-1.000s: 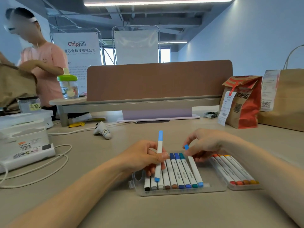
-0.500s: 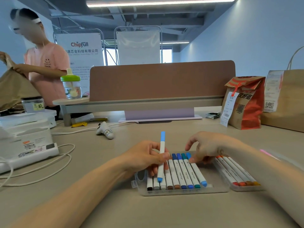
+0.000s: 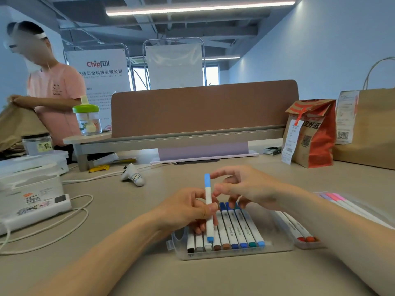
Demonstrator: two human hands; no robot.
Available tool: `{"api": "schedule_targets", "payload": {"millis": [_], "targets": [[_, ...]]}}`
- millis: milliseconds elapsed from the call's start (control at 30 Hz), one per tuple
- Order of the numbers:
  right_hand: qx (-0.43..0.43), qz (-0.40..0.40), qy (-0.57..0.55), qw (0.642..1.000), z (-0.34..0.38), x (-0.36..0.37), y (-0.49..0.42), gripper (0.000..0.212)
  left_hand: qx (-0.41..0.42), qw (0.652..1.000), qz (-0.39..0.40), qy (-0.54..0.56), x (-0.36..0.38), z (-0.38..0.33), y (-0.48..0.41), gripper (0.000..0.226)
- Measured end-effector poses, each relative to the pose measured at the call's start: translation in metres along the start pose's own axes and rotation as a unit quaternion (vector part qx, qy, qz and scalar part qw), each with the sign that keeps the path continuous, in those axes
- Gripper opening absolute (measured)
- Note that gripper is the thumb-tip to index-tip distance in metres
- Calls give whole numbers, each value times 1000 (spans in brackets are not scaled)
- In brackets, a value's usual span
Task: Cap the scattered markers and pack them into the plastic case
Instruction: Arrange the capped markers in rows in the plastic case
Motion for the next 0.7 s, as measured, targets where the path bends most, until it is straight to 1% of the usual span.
{"api": "schedule_targets", "payload": {"millis": [67, 167, 267, 333, 433, 500, 567, 633, 700], "targets": [[-16, -21, -23, 999, 1, 9, 1, 28, 8, 1000, 0, -9, 0, 0, 0, 31], [-28, -43, -60, 997, 2, 14, 3, 33, 14, 1000, 3, -23, 3, -1, 1, 32], [-36, -49, -50, 997, 3, 18, 4, 33, 18, 999, 4, -44, 5, -4, 1, 28], [-21, -62, -62, 996, 3, 16, 1, 31, 18, 998, -4, -60, 5, -3, 1, 28], [54, -80, -118, 988, -1, -10, -5, 27, 16, 998, -12, -63, 2, 1, 0, 25], [120, -57, -84, 988, -6, -33, -6, 23, 14, 997, -11, -75, -1, 1, -1, 25], [174, -27, -6, 984, -14, -47, -5, 25, 11, 995, -4, -94, -2, 0, -1, 30], [204, -8, 53, 978, -19, -46, -6, 28, 8, 994, -4, -113, -3, 0, -1, 37], [210, -1, 104, 972, -21, -39, -8, 31, 11, 991, -13, -136, -3, 1, -1, 40]]}}
Point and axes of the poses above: each hand's wrist, its own y-axis away from the middle knuckle, its own x-axis out of the palm, z = x × y, the point moved 1 cm from there along -y, towards the middle knuckle, and after that the axes turned 10 degrees about -z, right-handed, at the moved point
